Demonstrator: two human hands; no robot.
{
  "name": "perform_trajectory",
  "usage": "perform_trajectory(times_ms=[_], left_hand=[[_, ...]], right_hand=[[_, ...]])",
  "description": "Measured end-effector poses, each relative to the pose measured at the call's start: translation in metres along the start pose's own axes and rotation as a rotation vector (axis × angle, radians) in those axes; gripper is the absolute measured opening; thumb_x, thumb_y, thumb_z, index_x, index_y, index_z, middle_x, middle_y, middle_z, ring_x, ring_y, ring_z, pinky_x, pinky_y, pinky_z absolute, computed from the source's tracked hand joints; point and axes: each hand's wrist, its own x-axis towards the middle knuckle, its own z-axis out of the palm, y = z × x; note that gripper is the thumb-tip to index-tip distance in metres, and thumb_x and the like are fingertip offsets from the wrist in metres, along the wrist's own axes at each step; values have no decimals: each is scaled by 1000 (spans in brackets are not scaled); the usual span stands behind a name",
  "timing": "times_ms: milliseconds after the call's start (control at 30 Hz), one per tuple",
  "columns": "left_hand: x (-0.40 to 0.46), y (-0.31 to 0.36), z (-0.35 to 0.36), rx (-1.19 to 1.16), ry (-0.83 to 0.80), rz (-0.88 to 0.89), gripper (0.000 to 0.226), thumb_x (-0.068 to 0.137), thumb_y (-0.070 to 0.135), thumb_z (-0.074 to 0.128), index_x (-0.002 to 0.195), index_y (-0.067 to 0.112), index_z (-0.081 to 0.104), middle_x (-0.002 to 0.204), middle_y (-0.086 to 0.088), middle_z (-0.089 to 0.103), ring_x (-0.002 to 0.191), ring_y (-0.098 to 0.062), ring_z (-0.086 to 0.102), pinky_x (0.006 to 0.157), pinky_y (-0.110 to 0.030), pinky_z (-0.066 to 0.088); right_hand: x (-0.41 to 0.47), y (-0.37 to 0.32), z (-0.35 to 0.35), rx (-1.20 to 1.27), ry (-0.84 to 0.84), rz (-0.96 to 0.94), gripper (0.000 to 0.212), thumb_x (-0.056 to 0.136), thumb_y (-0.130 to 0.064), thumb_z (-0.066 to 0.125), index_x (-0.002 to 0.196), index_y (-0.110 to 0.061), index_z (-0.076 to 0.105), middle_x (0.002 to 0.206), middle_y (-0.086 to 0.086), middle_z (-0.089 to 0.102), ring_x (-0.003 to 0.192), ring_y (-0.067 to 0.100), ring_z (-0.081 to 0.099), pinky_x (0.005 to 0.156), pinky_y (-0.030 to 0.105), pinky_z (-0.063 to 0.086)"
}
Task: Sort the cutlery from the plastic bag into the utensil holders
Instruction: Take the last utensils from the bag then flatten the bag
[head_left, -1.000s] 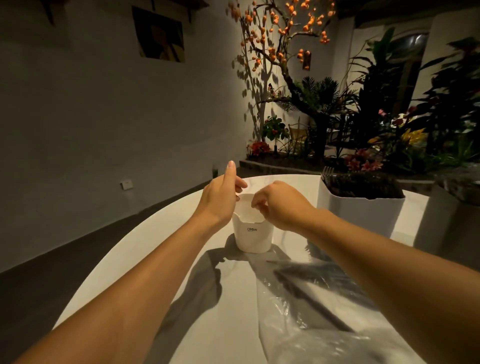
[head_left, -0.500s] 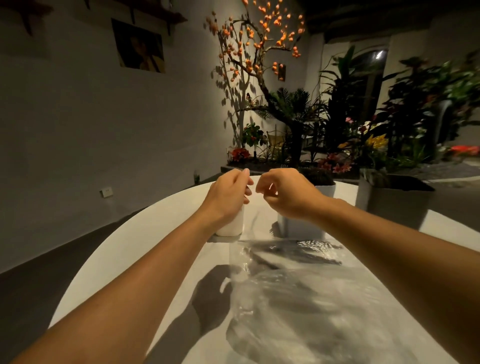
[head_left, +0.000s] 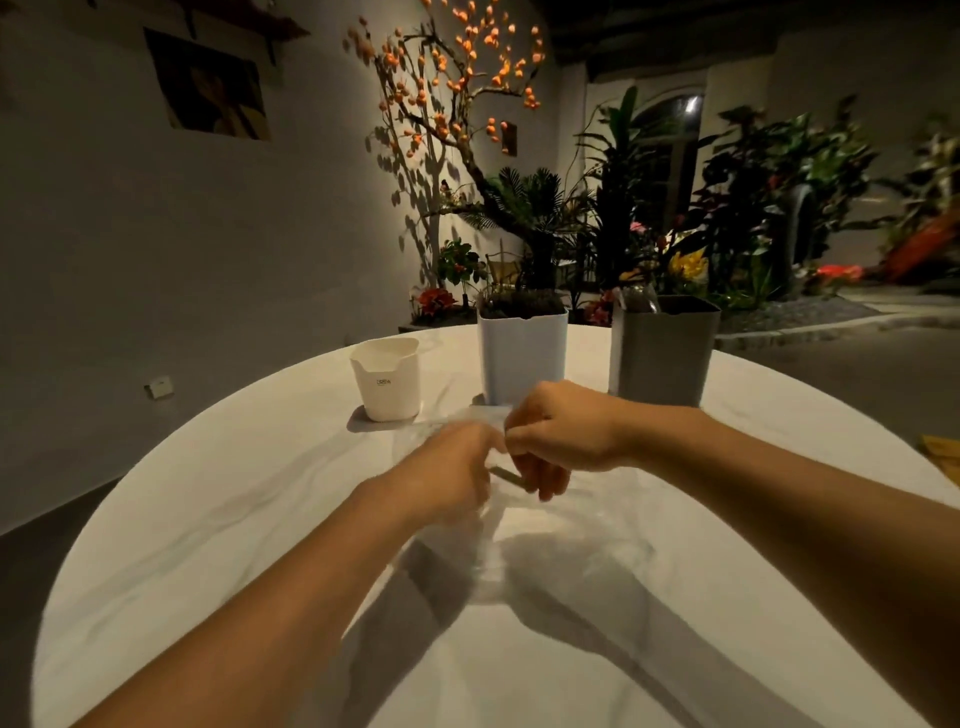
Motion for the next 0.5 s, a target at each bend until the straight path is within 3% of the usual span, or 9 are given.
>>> perform_trajectory(times_ms=[100, 200, 400, 467, 500], left_hand=[[0, 1, 6, 120, 264, 108, 75, 90, 1, 68, 148, 34, 33, 157, 11, 29, 137, -19, 38, 109, -31, 39], [8, 3, 9, 174, 377, 160, 94, 89, 5, 70, 156, 39, 13, 164, 14, 12, 145, -17, 28, 115, -36, 35], [18, -3, 29, 22, 398, 198, 103, 83, -8, 66, 155, 41, 12, 159, 12, 29, 128, -20, 49, 102, -37, 49], [18, -8, 39, -67, 522, 184, 87, 85, -7, 63, 153, 35, 26, 152, 8, 42, 123, -17, 53, 100, -31, 49], [18, -10, 43, -91, 590, 196, 78, 85, -7, 61, 148, 31, 35, 146, 5, 49, 119, -16, 54, 99, -29, 49]], right_hand=[[2, 19, 25, -358, -65, 107, 27, 101, -20, 52, 120, -9, 67, 116, 8, 68, 102, 22, 63, 98, 37, 51], [3, 34, 31, -547, 101, 162, 30, 97, -18, 60, 127, -14, 62, 122, 5, 62, 103, 19, 55, 98, 33, 47], [34, 34, 43, -472, 22, 103, 36, 101, -27, 48, 128, -6, 59, 125, 13, 63, 112, 30, 59, 99, 39, 47], [49, 47, 50, -438, 54, 133, 54, 100, -47, 46, 134, -6, 53, 135, 13, 57, 123, 30, 54, 105, 41, 43], [54, 53, 54, -426, 53, 181, 71, 96, -59, 45, 145, -8, 42, 148, 13, 47, 135, 31, 45, 112, 43, 38]])
